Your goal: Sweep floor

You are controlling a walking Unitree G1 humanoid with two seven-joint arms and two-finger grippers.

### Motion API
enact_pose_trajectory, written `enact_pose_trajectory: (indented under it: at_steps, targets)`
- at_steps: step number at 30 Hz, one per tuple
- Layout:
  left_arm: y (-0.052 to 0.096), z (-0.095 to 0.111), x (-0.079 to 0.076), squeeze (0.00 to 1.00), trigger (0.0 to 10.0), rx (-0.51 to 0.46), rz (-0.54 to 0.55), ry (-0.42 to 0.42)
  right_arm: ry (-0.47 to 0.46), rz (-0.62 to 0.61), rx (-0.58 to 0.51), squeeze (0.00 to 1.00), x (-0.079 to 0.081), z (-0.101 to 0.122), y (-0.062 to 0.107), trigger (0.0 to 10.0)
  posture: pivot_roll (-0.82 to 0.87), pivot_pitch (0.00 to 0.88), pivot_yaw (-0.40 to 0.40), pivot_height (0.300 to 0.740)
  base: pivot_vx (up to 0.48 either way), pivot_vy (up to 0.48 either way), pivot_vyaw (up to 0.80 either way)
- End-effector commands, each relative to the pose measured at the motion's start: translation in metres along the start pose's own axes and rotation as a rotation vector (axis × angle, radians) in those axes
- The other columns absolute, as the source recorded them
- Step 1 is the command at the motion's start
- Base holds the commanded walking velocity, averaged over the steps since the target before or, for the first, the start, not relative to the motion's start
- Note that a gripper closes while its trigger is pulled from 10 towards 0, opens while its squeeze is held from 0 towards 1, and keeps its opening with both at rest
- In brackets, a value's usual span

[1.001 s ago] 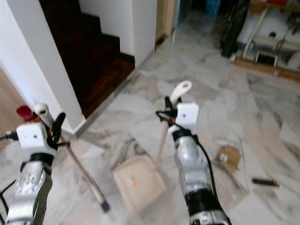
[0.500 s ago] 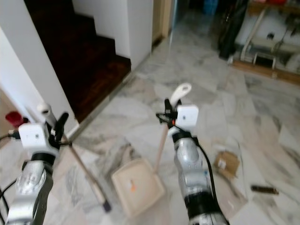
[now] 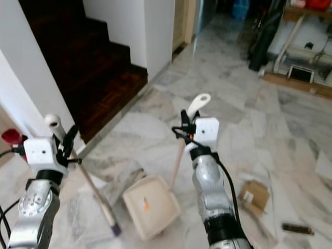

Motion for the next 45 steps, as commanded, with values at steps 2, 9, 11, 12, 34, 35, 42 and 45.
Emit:
enact_pose_trajectory:
  at_steps: [2,9,11,12,34,35,42,45]
  targets:
    - [-0.004,0.013,0.005,0.0,10.0,-0.045,0.007,-0.036,-0.014,0.012,-0.072,0.0,0.004,0.021,-0.006,10.0,0.01,0.009,-0.036,0.74,0.322,0.0,0.0]
    - [-0.005,0.014,0.005,0.0,10.0,-0.046,0.017,-0.03,-0.013,0.011,-0.069,0.0,0.004,0.022,-0.008,10.0,0.01,0.045,-0.037,0.74,0.323,0.0,0.0]
    - [-0.005,0.013,0.005,0.0,10.0,-0.045,0.017,-0.029,-0.012,0.01,-0.067,0.0,0.004,0.021,-0.008,10.0,0.01,0.049,-0.038,0.74,0.322,0.0,0.0]
    - [-0.005,0.013,0.005,0.0,10.0,-0.044,0.018,-0.028,-0.012,0.01,-0.067,0.0,0.004,0.021,-0.009,10.0,0.01,0.052,-0.038,0.74,0.322,0.0,0.0]
    - [-0.007,0.013,0.005,0.0,10.0,-0.047,0.028,-0.022,-0.015,0.003,-0.07,0.0,0.002,0.023,-0.011,10.0,0.0,0.06,-0.043,0.74,0.324,0.0,0.0]
    - [-0.007,0.013,0.005,0.0,10.0,-0.047,0.028,-0.022,-0.016,0.002,-0.071,0.0,0.002,0.024,-0.012,10.0,0.0,0.059,-0.039,0.74,0.322,0.0,0.0]
    - [-0.01,0.015,-0.004,0.0,10.0,-0.047,-0.01,-0.017,-0.009,-0.034,-0.059,0.0,-0.004,0.019,-0.01,10.0,0.01,0.051,-0.022,0.74,0.324,0.0,0.0]
    - [-0.01,0.014,-0.003,0.0,10.0,-0.042,-0.021,-0.023,-0.016,-0.05,-0.058,0.0,-0.006,0.019,-0.008,10.0,0.0,0.041,-0.011,0.74,0.325,0.0,0.0]
Point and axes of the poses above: a point about 5 cm out from each wrist's last joint towards the gripper, its own y axis pointing back from the gripper into the wrist, its own z axis along the axis of the wrist's last joint, x = y × z, the point moved 6 cm from there along -y, pointing out of the wrist towards the gripper, and after that the axes turned 4 degrees about y, right-handed, at the moved point
